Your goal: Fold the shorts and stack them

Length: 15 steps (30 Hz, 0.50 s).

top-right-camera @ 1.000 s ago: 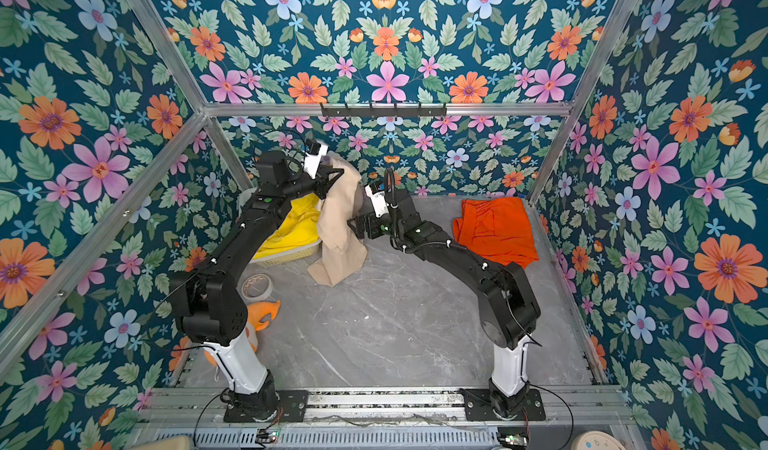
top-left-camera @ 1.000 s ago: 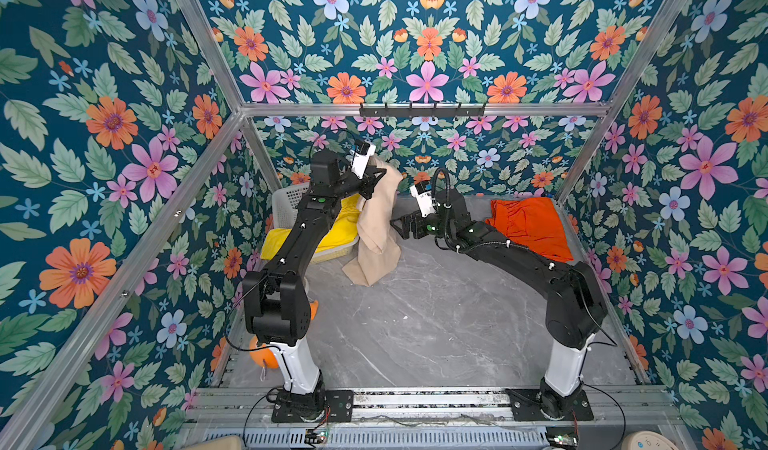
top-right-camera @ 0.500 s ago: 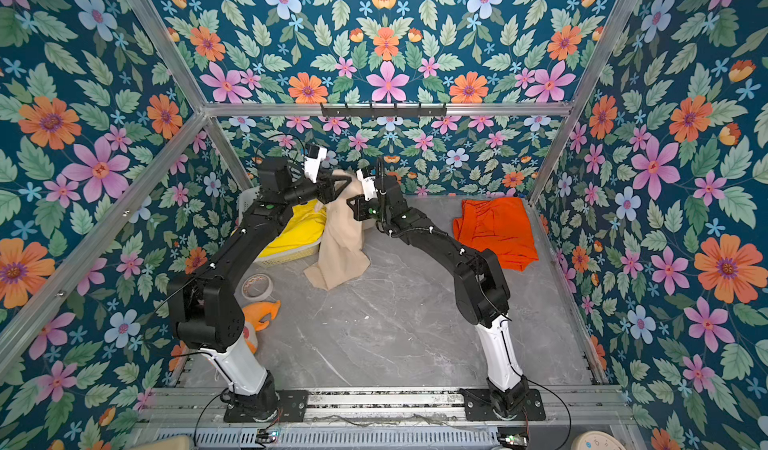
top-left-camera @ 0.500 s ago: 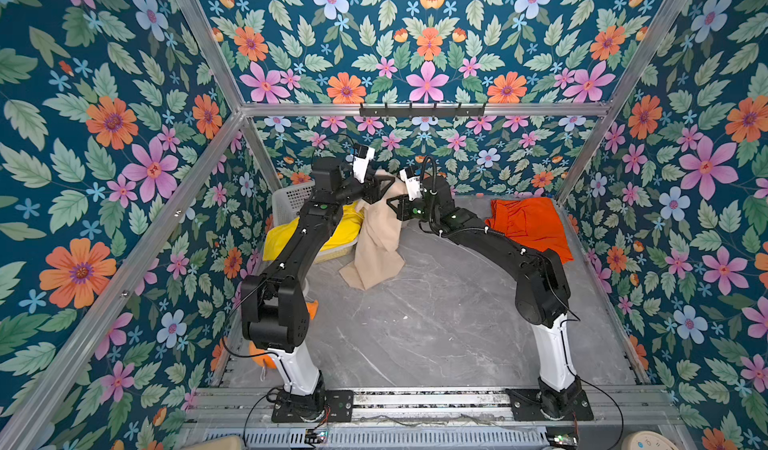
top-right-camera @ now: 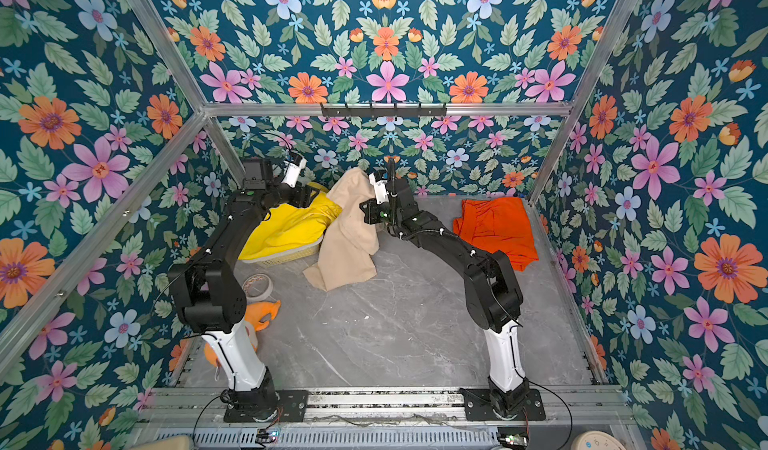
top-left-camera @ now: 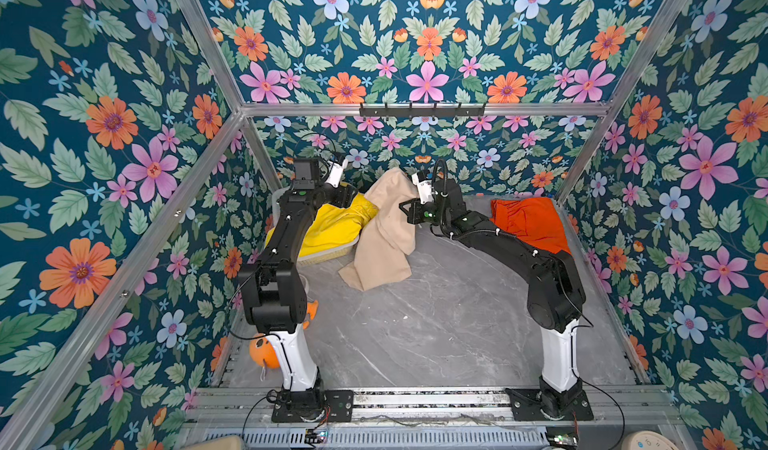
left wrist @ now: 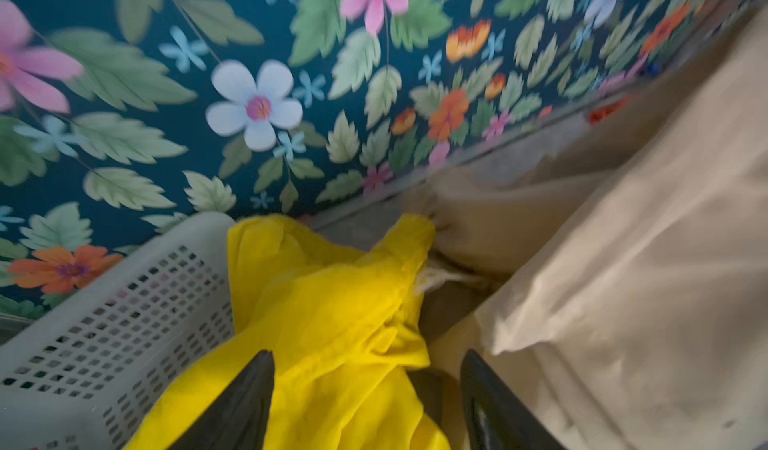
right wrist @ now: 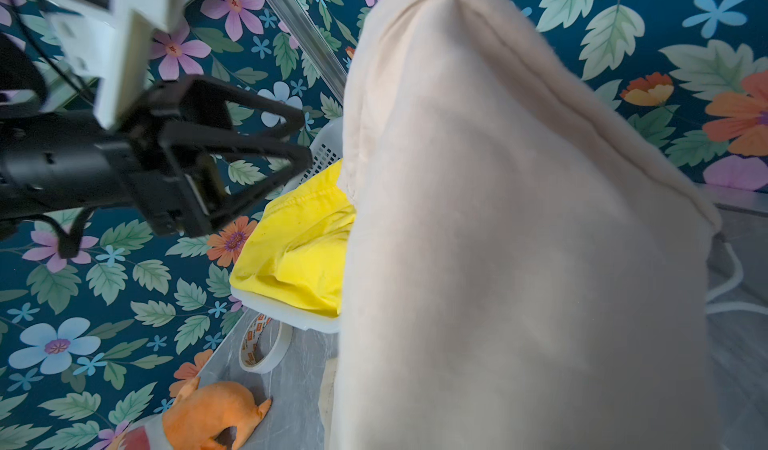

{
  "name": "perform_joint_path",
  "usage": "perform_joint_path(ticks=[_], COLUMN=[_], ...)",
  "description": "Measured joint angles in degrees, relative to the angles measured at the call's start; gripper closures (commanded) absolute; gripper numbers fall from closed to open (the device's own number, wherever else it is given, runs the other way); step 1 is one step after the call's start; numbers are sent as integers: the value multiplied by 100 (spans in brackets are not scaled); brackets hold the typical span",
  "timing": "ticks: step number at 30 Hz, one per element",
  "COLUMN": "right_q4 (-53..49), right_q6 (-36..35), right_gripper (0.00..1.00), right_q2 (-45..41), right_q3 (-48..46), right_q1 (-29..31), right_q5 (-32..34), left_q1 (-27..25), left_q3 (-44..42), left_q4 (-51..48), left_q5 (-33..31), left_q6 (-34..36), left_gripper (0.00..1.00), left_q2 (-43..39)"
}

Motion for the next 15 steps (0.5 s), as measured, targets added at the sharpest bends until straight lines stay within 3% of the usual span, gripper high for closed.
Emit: perform_joint_path(ticks=[4,10,15], right_q4=[0,2,0], right_q6=[-37,-155,-195], right_gripper=[100,100,100], right_q2=[-98,-289,-533], right_q3=[-120,-339,-575], right_q1=[-9,-4,-4], right_q5=[-4,-122,-170], left_q1=[-28,-321,-476], left_q3=[391,367,1019], left_q4=[-463,-9,90], left_q5=[-264,-914,-1399], left_q6=[791,1384,1613], left_gripper=[20,17,24], left_q2=[446,846,1593])
